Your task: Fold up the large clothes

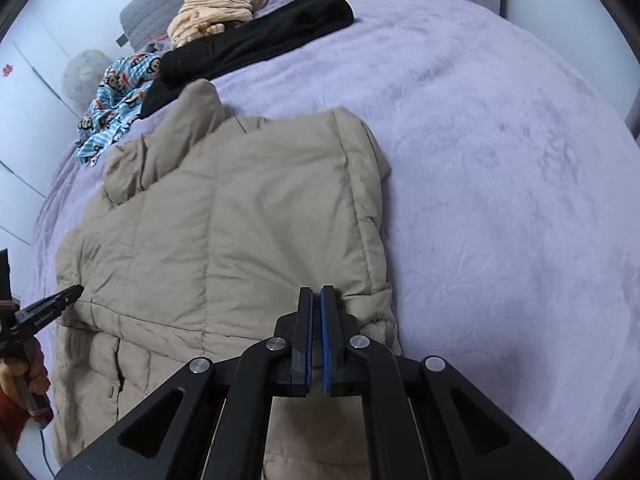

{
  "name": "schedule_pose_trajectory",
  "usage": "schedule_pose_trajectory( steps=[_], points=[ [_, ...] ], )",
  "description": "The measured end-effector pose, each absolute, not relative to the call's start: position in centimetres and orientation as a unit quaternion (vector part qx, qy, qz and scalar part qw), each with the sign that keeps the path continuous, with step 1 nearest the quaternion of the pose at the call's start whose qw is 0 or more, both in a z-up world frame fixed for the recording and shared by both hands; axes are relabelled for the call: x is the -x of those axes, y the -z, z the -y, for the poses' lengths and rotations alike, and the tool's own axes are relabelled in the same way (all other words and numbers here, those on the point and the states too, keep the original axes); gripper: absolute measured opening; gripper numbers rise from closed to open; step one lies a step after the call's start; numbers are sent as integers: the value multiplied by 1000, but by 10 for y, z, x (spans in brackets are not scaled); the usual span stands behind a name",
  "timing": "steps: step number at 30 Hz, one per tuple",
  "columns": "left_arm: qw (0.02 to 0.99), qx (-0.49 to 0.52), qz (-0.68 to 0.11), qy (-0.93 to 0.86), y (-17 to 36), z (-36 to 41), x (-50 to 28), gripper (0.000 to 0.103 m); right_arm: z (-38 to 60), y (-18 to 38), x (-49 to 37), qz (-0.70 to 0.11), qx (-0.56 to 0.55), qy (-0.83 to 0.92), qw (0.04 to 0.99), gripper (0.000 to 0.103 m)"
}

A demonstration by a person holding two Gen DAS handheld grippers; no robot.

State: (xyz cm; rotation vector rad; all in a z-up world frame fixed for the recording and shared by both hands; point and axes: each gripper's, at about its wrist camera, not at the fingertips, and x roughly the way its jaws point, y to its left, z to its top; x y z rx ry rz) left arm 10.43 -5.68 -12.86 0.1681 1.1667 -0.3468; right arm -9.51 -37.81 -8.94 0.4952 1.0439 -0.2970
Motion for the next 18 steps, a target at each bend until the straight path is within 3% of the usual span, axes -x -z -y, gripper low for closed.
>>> schedule_pose_trajectory(
  steps=[4,18],
  points=[
    [815,-92,-553,149,127,62,-106,20,391,112,92,-493,-283,138,811,4],
    [812,-87,-560,138,93,46,-84,20,369,78,126,-494,-308,158,798,6]
  ],
)
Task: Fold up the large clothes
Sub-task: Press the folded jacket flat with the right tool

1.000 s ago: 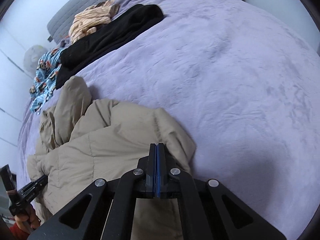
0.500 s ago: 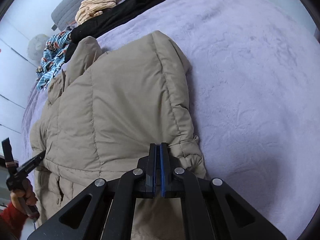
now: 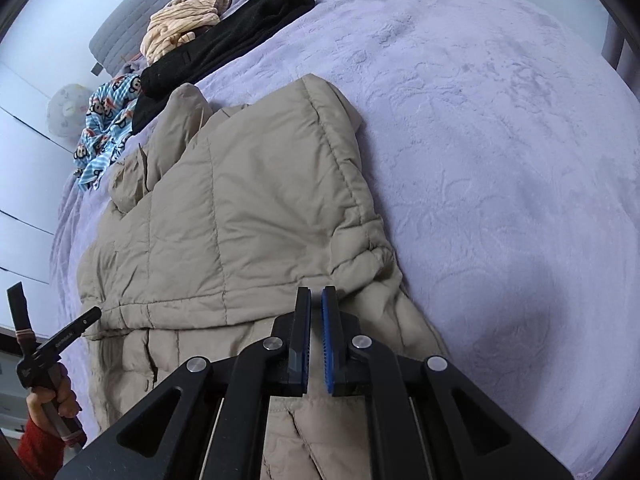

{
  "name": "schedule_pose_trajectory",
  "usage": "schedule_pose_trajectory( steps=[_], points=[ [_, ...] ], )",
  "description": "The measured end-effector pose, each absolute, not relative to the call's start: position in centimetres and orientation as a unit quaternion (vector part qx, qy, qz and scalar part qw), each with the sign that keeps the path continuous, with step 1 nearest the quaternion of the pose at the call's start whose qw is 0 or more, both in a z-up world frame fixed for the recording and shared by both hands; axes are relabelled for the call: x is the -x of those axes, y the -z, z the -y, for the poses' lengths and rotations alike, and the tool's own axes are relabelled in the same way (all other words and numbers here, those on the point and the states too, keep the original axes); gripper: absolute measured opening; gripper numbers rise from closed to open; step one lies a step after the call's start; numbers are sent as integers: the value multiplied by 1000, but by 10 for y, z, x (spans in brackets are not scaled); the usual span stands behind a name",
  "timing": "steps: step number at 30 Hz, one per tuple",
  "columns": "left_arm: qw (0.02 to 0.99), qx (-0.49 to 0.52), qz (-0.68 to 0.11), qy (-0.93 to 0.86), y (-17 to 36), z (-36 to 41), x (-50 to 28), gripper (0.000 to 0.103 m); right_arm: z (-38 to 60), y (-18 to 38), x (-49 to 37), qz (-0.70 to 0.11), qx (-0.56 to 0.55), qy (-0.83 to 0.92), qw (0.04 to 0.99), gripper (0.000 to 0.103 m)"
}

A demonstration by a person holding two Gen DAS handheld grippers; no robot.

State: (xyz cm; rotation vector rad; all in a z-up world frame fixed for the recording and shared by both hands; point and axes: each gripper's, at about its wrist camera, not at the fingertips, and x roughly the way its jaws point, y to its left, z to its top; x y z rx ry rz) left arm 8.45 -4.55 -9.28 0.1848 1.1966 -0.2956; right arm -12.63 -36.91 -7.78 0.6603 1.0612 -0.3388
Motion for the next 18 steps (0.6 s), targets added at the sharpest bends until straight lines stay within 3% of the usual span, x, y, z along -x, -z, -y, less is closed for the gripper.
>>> schedule_pose_trajectory(
  steps=[9,10,11,12,18],
  points=[
    [799,-68,-580,144,93,36,-73,20,361,78,138,-496,-328,157,789,7],
    [798,-68,-581,144,93,36,-71,36,360,77,138,-496,-328,156,789,7],
    [797,-69,-583,142,93,35,-69,61,360,76,140,-496,-329,155,789,7],
    [799,-69,-582,134,91,34,-67,103,359,75,141,-495,-330,154,789,7],
    [813,-77,-565,119,81,32,-52,102,352,69,148,-490,-333,150,791,8]
  ],
)
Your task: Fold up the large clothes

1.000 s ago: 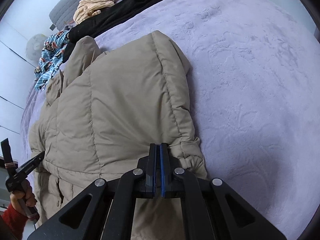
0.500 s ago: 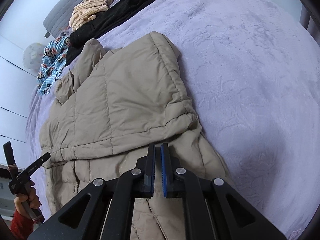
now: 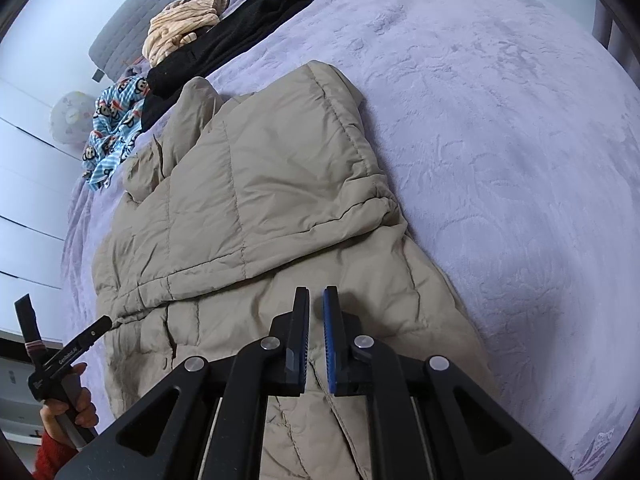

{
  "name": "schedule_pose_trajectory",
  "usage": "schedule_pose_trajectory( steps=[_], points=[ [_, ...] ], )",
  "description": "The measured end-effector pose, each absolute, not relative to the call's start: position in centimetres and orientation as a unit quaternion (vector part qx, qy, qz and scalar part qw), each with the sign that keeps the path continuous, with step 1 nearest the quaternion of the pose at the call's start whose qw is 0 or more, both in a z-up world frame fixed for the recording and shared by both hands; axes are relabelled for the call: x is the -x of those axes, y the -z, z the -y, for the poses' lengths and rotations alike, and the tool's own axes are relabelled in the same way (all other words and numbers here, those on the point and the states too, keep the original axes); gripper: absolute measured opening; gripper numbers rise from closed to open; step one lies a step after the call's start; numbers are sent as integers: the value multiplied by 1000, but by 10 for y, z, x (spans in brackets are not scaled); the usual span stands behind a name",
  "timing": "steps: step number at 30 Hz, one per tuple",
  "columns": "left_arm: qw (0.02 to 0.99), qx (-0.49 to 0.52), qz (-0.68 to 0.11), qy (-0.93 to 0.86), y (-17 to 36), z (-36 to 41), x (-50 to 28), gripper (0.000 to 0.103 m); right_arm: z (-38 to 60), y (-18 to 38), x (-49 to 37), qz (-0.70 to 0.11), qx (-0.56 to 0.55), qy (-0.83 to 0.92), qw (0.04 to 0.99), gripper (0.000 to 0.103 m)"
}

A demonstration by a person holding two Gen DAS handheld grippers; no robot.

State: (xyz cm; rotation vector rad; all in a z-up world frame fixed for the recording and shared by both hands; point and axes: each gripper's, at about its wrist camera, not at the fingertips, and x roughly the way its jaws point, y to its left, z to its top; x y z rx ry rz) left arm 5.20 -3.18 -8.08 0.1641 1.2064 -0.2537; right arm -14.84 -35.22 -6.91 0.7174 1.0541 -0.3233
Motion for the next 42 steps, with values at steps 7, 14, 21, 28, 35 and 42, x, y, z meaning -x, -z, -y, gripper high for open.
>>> schedule_pose_trajectory(
  steps=[7,14,21,28,35,42],
  points=[
    [811,-78,-569,112,77,24,-35,102,341,62,159,-487,-336,135,795,52],
    [805,-78,-577,109,79,12,-12,102,329,61,172,-490,-332,130,796,80],
    [794,-79,-591,119,74,-14,15,102,308,62,191,-489,-343,140,790,103],
    [780,-65,-610,127,63,-65,52,102,265,54,210,-490,-387,119,772,103],
    [774,-42,-617,134,51,-127,80,102,227,50,245,-492,-452,123,734,103],
    [753,24,-649,110,53,-184,102,102,212,53,287,-481,-509,153,697,103]
  ],
)
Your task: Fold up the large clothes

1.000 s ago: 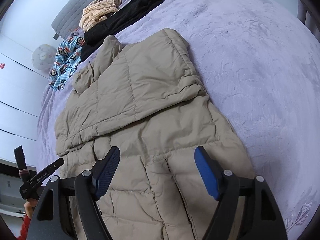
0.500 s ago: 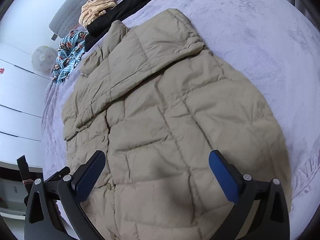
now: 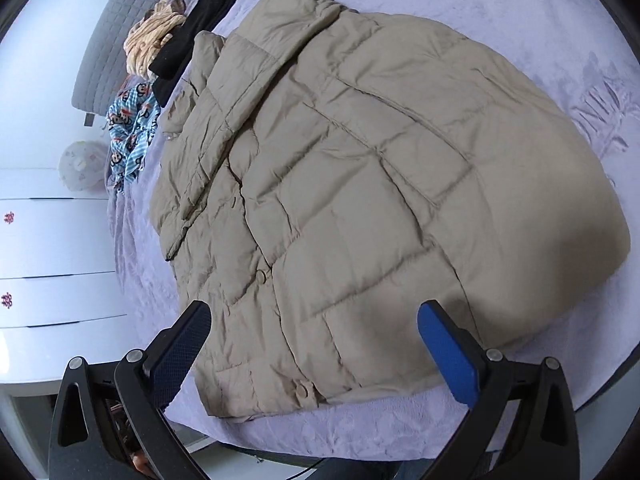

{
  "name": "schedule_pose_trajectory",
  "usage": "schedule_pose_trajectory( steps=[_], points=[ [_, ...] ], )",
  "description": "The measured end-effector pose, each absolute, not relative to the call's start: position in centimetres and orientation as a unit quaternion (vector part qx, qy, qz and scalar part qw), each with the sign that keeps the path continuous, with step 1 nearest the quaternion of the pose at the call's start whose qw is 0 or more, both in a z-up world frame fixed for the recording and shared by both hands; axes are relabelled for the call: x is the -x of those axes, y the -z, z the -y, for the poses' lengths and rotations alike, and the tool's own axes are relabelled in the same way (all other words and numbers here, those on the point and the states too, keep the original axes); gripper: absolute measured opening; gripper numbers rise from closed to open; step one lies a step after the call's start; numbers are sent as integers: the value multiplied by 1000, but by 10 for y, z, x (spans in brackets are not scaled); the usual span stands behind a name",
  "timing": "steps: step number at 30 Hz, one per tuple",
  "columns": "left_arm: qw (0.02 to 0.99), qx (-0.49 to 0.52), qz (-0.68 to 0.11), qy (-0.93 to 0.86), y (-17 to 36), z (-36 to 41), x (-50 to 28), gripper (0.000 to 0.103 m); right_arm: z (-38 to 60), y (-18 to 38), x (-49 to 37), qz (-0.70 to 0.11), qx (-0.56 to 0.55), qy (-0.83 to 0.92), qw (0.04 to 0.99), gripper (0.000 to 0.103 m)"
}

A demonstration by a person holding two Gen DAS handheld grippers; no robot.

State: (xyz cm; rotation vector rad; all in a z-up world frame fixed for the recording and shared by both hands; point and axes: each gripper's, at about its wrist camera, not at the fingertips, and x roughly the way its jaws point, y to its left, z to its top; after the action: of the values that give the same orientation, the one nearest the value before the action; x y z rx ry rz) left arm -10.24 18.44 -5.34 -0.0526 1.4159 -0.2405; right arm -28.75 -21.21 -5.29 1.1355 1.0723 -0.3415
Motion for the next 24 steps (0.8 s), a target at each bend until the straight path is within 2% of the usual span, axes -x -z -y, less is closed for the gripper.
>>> schedule_pose_trajectory(
  steps=[6,14,19,24],
  points=[
    [744,76,-658,83,58,-210,134,102,214,59,305,-496,-522,159,675,103],
    [709,152,-686,64,84,-206,173,102,229,62,326,-519,-517,138,667,103],
    [691,229,-681,78,103,-201,173,102,248,76,361,-502,-556,159,643,103],
    [679,260,-678,105,120,-185,158,102,267,97,393,-469,-608,184,614,103]
  ],
)
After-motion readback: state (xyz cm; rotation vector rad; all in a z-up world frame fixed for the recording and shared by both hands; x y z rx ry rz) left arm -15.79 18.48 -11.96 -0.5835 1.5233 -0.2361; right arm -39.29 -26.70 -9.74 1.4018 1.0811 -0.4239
